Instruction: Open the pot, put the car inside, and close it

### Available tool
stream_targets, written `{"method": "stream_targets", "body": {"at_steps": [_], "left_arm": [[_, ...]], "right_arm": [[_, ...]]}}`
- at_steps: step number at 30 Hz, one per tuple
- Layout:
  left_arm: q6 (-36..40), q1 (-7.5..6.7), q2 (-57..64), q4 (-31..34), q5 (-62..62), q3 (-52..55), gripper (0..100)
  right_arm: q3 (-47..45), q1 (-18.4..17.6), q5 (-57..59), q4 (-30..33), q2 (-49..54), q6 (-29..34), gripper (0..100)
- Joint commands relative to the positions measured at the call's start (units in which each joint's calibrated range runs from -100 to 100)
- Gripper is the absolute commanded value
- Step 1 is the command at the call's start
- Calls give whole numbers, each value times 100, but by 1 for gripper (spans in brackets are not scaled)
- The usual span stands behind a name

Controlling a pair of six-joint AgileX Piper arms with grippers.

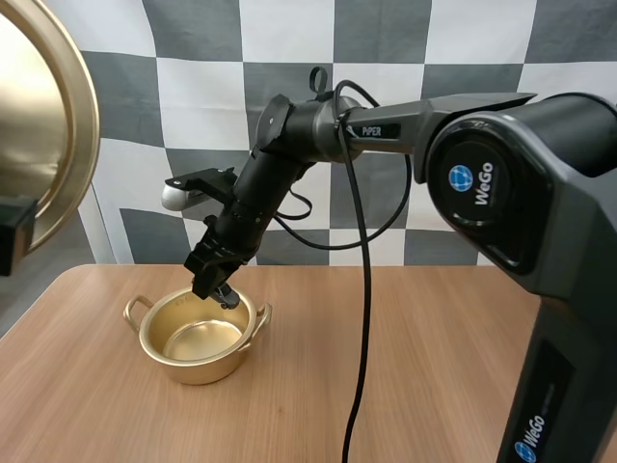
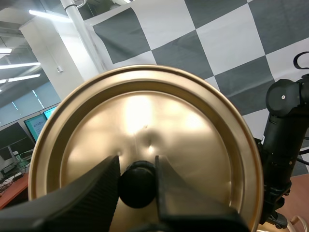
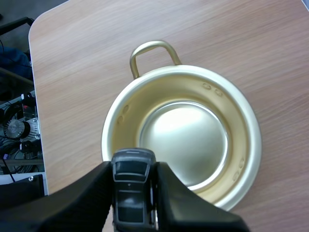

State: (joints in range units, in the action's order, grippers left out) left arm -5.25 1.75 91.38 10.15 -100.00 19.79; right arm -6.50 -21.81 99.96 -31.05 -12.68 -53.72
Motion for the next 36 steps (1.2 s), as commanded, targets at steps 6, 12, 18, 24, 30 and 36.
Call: {"method": "stream_targets", "body": {"at_steps": [6, 12, 18, 24, 30, 36], "left_arm": [[-6, 2, 63, -1, 0, 4, 0], [3, 2, 63, -39, 0, 4, 0], [7, 2, 63, -137, 0, 4, 0], [7, 2, 63, -148, 0, 4, 0], [7, 2, 63, -162, 0, 4, 0], [27, 2, 63, -161, 0, 4, 0]], "right_arm": [[251, -3, 4, -4, -782, -4, 0], [251, -5, 4, -59, -1066, -4, 0], [251, -114, 4, -152, -1111, -65, 0], [251, -374, 4, -155, -1155, -122, 0], [264, -570, -353, 116, -1403, -122, 0], [655, -572, -426, 331, -1669, -113, 0]]}}
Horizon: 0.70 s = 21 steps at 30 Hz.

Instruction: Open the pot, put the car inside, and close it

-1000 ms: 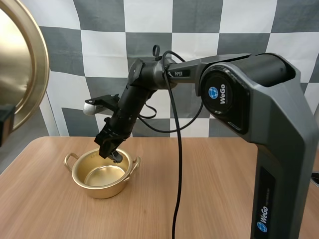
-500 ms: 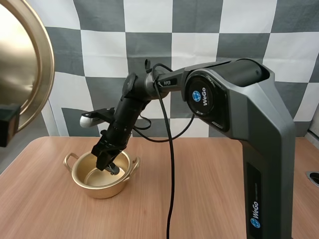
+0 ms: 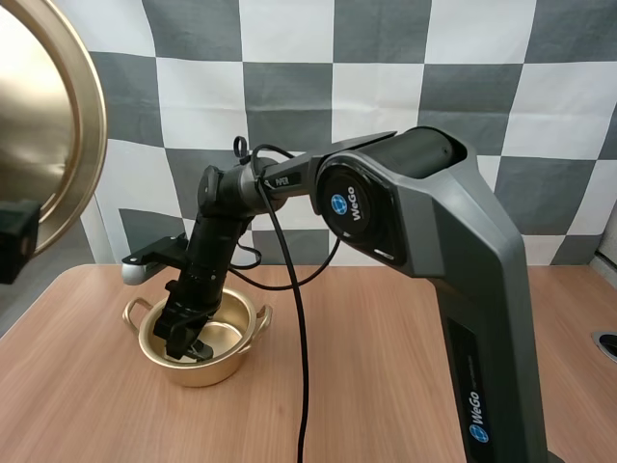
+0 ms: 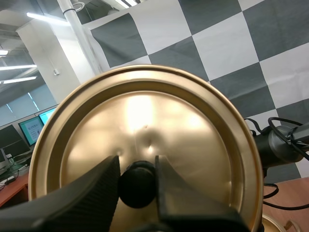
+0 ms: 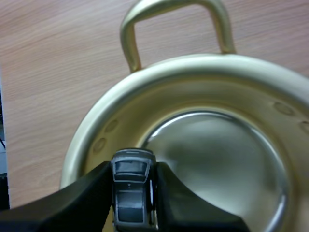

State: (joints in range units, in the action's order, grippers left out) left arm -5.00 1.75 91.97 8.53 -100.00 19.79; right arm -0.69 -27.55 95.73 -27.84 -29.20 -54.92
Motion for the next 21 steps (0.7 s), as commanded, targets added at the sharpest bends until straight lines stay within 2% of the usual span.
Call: {"method": "stream_targets", "body": {"at_steps": [1, 8, 21], "left_arm": [[2, 2, 3, 1, 0, 4, 0], [2, 2, 3, 1, 0, 4, 0], [2, 2, 3, -11, 0, 4, 0]], "right_arm": [[153, 2, -4, 23, -30, 7, 0], [591, 2, 51, 23, -214, 15, 0], [608, 28, -392, 401, -677, 15, 0]]}}
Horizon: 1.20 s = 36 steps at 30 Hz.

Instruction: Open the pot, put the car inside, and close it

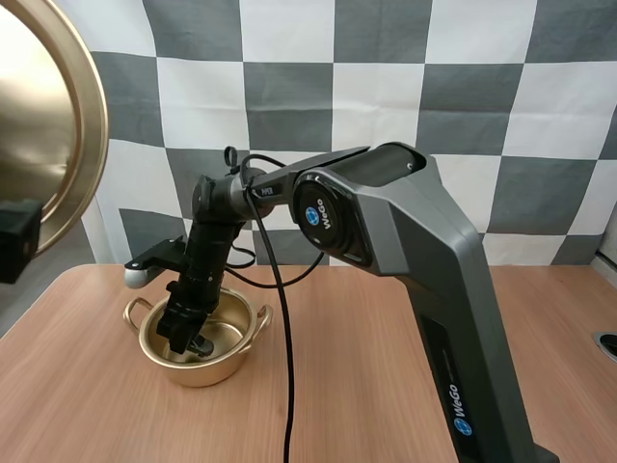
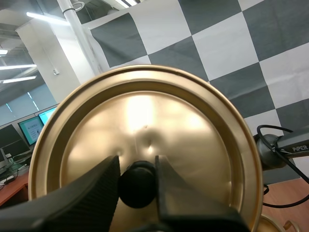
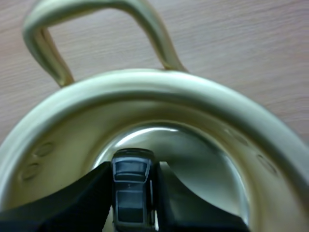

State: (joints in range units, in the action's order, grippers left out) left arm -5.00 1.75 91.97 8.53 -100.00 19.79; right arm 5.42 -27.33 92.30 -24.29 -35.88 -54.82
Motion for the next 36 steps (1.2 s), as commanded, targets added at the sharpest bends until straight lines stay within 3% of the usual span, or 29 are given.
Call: {"method": "stream_targets", "body": {"at_steps": [1, 7, 17, 31, 36], "left_arm": [[2, 2, 3, -11, 0, 4, 0], [2, 2, 3, -11, 0, 4, 0], [2, 2, 3, -11, 0, 4, 0], [2, 8, 3, -93, 0, 4, 0], [2, 8, 3, -93, 0, 4, 0]], "right_arm": [[-3, 6, -113, 61, -27, 6, 0], [-3, 20, -226, 254, -104, 6, 0], [-3, 20, -1116, 663, -104, 813, 0], [-3, 20, -682, 748, -104, 858, 0], [-3, 20, -1232, 709, -104, 858, 0]]}}
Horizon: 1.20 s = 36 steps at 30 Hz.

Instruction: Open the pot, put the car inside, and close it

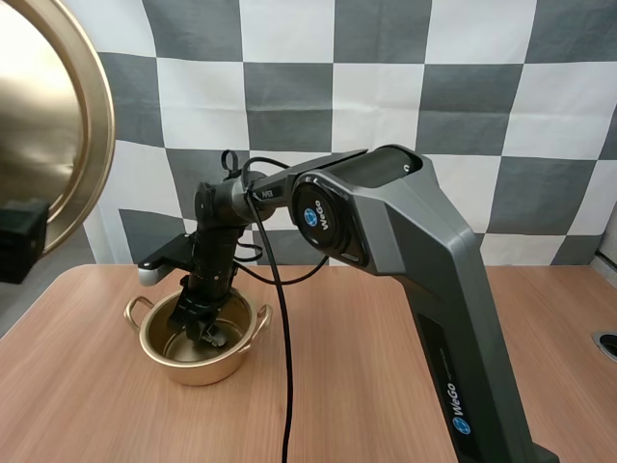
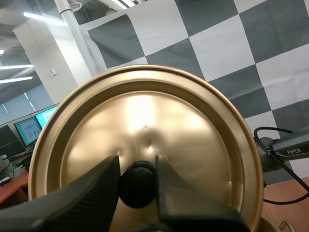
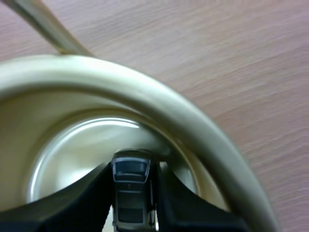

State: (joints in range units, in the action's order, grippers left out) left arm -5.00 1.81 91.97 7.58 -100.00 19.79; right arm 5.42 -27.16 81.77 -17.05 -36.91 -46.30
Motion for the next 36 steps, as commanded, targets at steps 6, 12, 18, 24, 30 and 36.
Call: {"method": "stream_targets", "body": {"at_steps": [6, 12, 18, 24, 30, 36], "left_arm": [[2, 3, 3, 3, 0, 4, 0], [2, 3, 3, 3, 0, 4, 0], [2, 3, 3, -38, 0, 4, 0], [-8, 3, 3, -37, 0, 4, 0], [-28, 3, 3, -37, 0, 4, 0], [-28, 3, 3, -37, 0, 4, 0]], "right_arm": [[-3, 3, -278, -28, -1, 252, 0], [-3, -5, 296, 25, -1, 395, 7], [-3, -5, 1381, -69, -1, 21, 81], [-3, -5, 1464, -230, -1, 10, 100], [-3, -5, 1339, -272, -1, 10, 100], [-3, -5, 1001, -272, -1, 10, 100]]}}
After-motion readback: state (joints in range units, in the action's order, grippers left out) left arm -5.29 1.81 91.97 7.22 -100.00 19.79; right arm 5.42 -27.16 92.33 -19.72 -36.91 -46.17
